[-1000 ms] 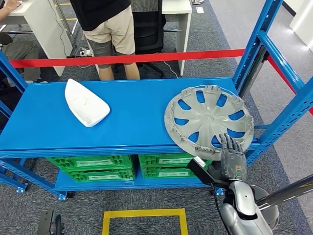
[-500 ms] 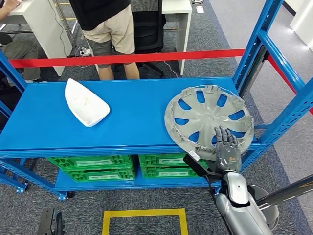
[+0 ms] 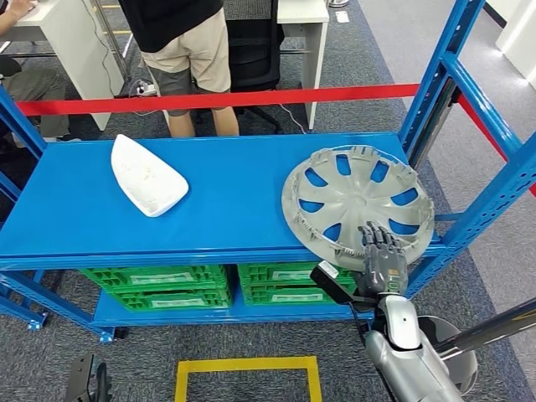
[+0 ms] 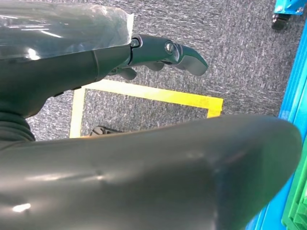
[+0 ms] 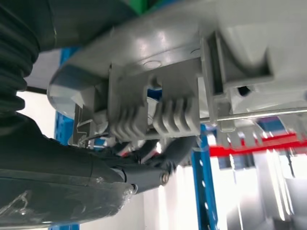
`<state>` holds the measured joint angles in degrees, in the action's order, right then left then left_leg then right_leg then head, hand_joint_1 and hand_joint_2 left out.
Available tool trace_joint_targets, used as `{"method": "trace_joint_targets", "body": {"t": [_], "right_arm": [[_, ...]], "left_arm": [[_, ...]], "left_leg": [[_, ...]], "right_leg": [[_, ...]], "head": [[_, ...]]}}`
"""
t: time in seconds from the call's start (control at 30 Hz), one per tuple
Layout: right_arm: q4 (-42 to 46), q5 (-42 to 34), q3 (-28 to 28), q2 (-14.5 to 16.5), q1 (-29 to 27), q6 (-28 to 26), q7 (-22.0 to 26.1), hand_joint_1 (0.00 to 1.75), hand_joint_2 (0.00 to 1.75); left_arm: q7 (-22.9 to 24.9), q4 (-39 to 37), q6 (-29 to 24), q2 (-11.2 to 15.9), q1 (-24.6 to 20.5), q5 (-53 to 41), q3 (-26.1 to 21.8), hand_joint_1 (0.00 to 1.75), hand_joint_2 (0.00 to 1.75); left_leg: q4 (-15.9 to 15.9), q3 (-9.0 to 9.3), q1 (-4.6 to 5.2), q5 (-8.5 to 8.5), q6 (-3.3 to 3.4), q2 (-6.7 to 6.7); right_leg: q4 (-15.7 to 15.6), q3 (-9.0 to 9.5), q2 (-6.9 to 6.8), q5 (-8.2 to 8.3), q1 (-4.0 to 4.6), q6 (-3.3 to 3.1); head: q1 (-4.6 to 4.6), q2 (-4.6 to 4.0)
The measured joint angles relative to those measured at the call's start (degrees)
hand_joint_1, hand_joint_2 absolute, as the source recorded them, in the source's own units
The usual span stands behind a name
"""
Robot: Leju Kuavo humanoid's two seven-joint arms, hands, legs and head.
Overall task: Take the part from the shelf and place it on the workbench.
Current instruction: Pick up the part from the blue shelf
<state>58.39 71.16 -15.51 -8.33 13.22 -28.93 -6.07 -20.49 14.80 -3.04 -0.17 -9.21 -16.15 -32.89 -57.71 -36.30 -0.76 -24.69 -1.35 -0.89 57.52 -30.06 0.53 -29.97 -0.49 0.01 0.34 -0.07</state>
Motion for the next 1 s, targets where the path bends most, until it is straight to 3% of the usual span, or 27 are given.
{"method": "trace_joint_targets", "body": {"t": [0.2,0.53,0.7,0.9,1.0], "right_arm": [[1.43,-0.88,-0.66,-0.5,-0.43,-4.97,1.68,1.75,1.75],[6.29,-1.43,-1.25,-1.08,-2.44,-8.19,5.17,1.75,1.75],[11.35,-1.29,0.52,0.36,-4.29,-8.5,14.47,1.75,1.75],[17.3,-3.69,7.24,5.7,-5.29,-8.51,29.38,1.75,1.75],[19.36,-4.9,10.14,8.44,-5.09,-8.51,33.79,1.75,1.75]], "left_arm": [[-0.13,0.0,-0.07,-0.05,0.01,-0.01,0.0,0.0,0.0],[-0.66,0.0,-0.14,-0.07,0.01,0.2,0.0,0.0,0.0],[-0.98,0.0,-0.49,-0.09,0.03,0.34,0.0,0.0,0.0],[-1.42,-0.02,-0.96,-0.37,-0.04,0.46,0.0,0.0,0.0],[-1.84,-0.02,-1.14,-0.64,-0.18,0.45,0.0,0.0,0.0]], "left_leg": [[-0.02,-0.03,0.01,0.01,0.02,0.0],[-0.02,-0.13,0.03,0.01,0.02,-0.01],[-0.02,-0.25,0.03,0.01,0.02,-0.03],[-0.02,-0.34,0.02,0.02,0.02,-0.02],[-0.02,-0.35,0.02,0.03,0.04,-0.01]], "right_leg": [[0.0,-0.02,-0.02,0.01,-0.02,0.01],[0.0,-0.11,-0.01,0.01,-0.02,0.01],[0.01,-0.23,-0.02,0.01,-0.02,0.01],[0.01,-0.33,-0.01,0.01,-0.01,0.01],[0.01,-0.33,-0.03,0.01,-0.02,0.01]], "head": [[0.0,0.0],[-0.01,0.0],[0.0,0.0],[-0.01,0.0],[-0.01,0.0]]}}
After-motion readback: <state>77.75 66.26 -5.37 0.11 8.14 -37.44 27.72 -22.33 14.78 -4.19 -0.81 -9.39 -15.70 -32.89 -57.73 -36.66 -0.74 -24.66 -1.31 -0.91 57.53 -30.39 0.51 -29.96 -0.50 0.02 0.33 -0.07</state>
